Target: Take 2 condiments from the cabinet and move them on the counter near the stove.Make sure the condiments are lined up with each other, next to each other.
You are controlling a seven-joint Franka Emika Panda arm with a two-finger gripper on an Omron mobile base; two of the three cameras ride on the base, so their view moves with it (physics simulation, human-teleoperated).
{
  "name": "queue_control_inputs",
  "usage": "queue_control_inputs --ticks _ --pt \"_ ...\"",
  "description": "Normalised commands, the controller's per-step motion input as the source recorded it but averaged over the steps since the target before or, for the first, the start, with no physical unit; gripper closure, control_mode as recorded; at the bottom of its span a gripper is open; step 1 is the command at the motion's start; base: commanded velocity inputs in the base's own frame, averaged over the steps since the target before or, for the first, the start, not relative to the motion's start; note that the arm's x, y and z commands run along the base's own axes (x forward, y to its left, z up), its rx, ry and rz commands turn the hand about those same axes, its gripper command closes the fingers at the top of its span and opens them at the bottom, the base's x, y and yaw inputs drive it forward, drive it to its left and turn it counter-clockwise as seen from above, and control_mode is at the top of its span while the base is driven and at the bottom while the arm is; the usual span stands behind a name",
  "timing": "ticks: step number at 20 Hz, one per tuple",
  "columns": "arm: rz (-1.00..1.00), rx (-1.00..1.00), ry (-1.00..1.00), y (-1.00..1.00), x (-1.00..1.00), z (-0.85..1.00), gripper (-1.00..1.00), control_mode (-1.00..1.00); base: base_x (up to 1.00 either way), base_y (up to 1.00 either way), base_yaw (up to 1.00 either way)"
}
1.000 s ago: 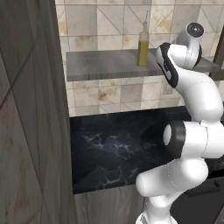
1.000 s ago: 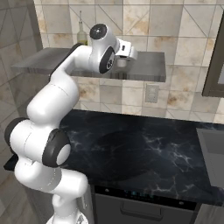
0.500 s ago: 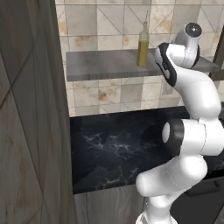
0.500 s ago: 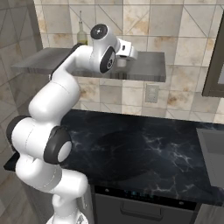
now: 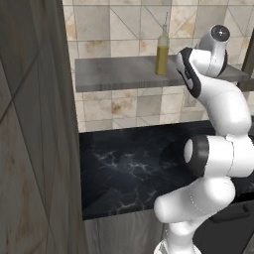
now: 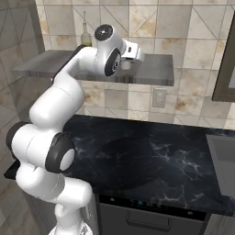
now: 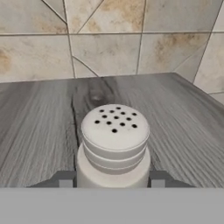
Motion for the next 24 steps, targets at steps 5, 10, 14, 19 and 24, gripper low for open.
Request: queue_control_inputs --ticks 5,10,14,19,24 --pt "0.09 0.0 -0.14 0.02 -0.84 0.03 1.0 -1.0 0.0 0.0 0.0" --pt "0.12 0.0 -0.07 0.28 -1.0 0.11 1.0 -1.0 0.0 0.0 0.0" --pt "0.05 -0.03 0.0 0.48 -1.0 0.22 1.0 -1.0 0.0 0.0 0.0" --pt "0.0 -0.06 0.0 0.57 -1.0 0.23 1.0 -1.0 0.0 0.0 0.0" --pt "0.0 -0.01 0.0 0.28 -0.98 0.02 1.0 -1.0 0.0 0.0 0.0"
